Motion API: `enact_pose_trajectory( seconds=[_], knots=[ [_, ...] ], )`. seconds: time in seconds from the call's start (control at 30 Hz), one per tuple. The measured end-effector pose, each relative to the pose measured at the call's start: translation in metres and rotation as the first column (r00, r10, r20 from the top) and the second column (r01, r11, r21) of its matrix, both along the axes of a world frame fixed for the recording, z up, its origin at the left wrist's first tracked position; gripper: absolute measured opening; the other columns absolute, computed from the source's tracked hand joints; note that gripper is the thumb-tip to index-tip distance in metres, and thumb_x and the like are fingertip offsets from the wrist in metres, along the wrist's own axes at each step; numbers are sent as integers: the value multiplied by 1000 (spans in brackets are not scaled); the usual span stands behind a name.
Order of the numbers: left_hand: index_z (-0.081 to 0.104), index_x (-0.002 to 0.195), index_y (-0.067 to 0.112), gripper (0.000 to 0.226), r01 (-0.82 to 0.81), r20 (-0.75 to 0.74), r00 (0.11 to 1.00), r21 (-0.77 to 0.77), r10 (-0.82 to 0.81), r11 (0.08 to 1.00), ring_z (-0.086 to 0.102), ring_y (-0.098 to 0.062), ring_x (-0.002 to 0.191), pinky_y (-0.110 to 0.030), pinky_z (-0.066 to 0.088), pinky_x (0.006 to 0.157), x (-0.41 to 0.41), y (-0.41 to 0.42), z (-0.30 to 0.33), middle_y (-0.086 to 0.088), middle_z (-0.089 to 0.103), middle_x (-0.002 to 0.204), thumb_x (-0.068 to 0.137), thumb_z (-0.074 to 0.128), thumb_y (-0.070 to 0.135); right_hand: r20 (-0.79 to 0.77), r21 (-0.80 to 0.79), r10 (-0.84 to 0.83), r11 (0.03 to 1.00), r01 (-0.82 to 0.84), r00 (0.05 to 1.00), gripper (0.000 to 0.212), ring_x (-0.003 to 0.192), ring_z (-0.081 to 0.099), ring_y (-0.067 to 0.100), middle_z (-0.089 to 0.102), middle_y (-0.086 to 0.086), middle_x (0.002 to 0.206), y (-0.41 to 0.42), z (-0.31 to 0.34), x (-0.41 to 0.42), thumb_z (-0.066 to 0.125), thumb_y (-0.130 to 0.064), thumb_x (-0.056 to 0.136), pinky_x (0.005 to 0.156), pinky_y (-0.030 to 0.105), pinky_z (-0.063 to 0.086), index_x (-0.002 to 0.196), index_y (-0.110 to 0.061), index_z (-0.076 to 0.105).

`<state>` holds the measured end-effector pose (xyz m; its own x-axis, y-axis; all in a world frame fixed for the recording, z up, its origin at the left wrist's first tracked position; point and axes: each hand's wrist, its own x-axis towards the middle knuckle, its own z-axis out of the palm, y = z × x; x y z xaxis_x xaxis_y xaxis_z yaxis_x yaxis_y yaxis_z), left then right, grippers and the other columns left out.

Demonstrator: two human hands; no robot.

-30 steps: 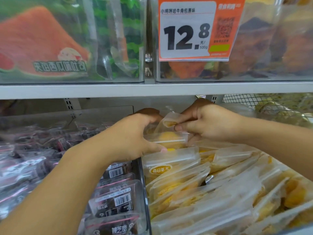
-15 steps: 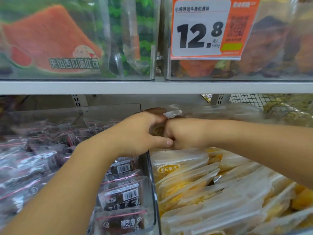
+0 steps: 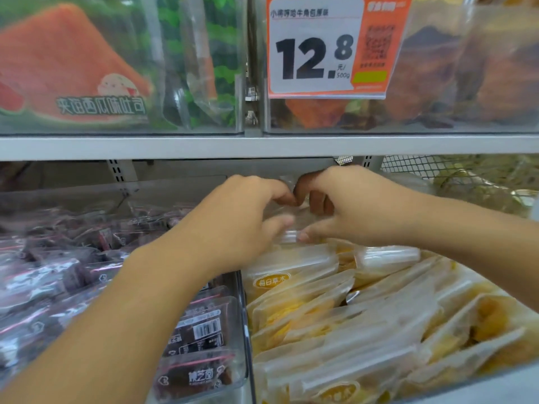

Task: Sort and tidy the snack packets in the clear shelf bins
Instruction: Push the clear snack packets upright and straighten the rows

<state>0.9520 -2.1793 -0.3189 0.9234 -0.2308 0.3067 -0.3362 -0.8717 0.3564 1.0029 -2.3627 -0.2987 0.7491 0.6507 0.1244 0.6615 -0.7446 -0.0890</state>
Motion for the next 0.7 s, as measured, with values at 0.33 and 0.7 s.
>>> enact_pose_trajectory(
  seconds=[0.33, 0.7],
  knots=[
    [6, 154, 55, 93, 78, -397, 917, 240, 24, 968, -20, -14, 152, -49, 5, 125, -13, -9, -7, 15, 2, 167, 71, 32, 88, -43, 49, 65, 997, -63, 997, 36, 91, 62, 0, 68, -18, 98, -14, 19, -23, 61, -54, 86, 84, 24, 52, 115, -33, 69],
    [71, 101, 24, 51, 80, -141, 987, -26, -83, 996, 59, -13, 79, -38, 50, 84, -14, 2, -3, 4, 72, 97, 97, 36, 61, -96, -319, 168, 929, -191, 981, 40, 56, 51, 6, 56, -8, 58, 16, 7, -49, 70, -63, 78, 51, 22, 38, 78, -22, 73]
  ],
)
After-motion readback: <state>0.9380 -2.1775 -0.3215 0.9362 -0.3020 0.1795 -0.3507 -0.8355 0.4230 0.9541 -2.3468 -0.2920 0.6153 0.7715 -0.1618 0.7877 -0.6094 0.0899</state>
